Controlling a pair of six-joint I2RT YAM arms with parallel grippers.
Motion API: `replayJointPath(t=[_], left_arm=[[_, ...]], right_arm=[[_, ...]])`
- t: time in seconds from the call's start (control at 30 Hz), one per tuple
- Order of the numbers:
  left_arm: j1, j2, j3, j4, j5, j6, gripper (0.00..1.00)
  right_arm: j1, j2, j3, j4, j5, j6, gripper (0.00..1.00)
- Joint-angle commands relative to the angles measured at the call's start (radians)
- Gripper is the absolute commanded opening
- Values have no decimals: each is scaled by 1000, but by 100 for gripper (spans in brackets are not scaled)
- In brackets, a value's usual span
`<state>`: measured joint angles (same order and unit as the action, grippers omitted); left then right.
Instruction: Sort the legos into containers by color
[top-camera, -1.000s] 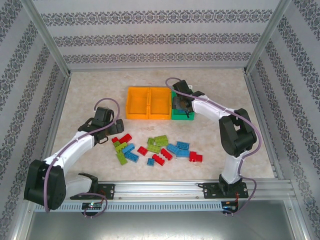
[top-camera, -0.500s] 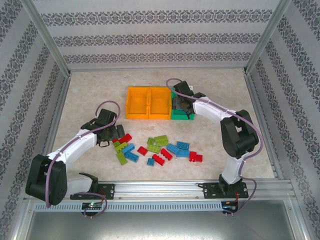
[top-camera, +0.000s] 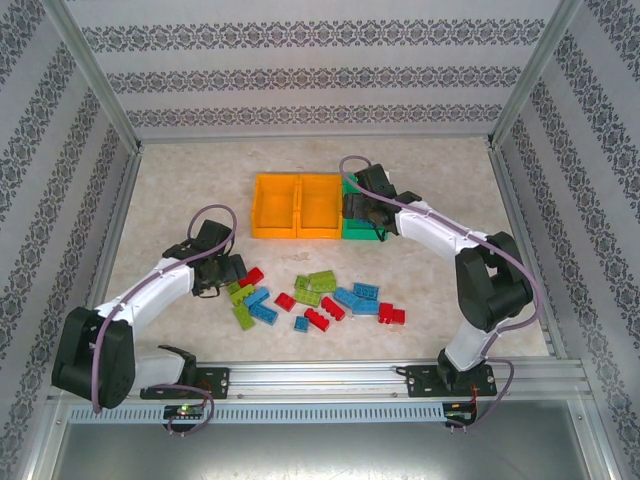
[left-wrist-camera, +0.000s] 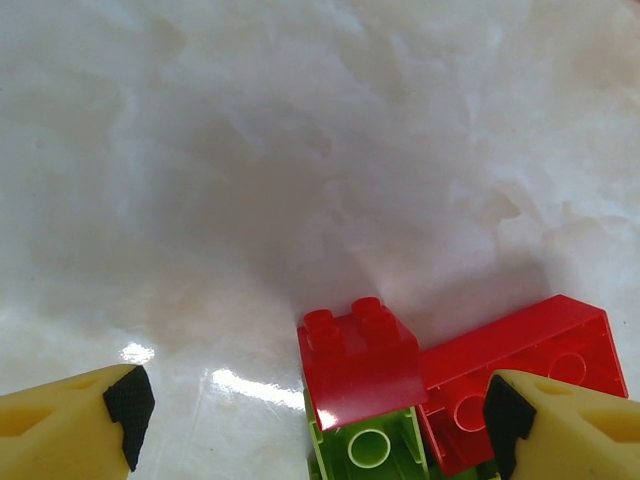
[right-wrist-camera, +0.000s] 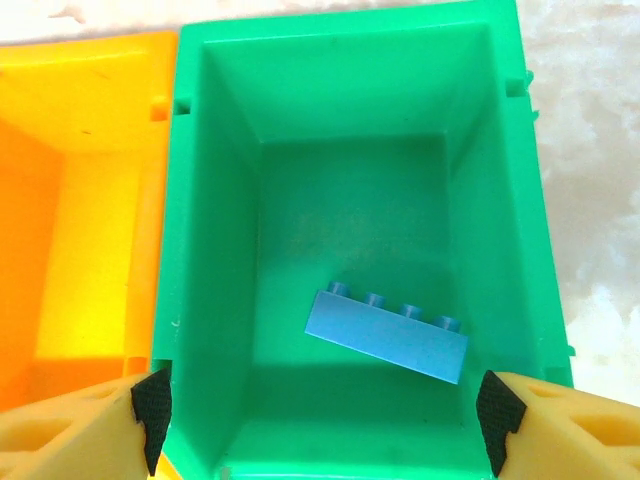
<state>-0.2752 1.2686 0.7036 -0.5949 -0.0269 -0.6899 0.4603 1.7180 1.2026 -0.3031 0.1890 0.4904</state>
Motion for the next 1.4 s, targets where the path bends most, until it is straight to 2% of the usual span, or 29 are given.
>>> replayJointPath(t=[0.0, 0.1, 0.27, 0.77, 1.03, 1.37], left_arm=[[-12, 37, 25, -15, 41, -33, 85], [-12, 70, 40, -12, 43, -34, 81], [-12, 88, 58, -21, 23, -30, 69], [-13, 121, 35, 19, 50, -57, 58], [-14, 133, 32, 34, 49, -56, 46], [-14, 96, 28, 5, 9, -39, 38]], right_arm=[[-1, -28, -32, 34, -15, 3, 83], [-2, -29, -48, 47, -39, -1, 83], [-2, -38, -70, 54, -45, -8, 84], [-44, -40, -103, 59, -22, -25, 85], [-71, -56, -123, 60, -15, -33, 86], [-77, -88, -145, 63, 0, -40, 86]])
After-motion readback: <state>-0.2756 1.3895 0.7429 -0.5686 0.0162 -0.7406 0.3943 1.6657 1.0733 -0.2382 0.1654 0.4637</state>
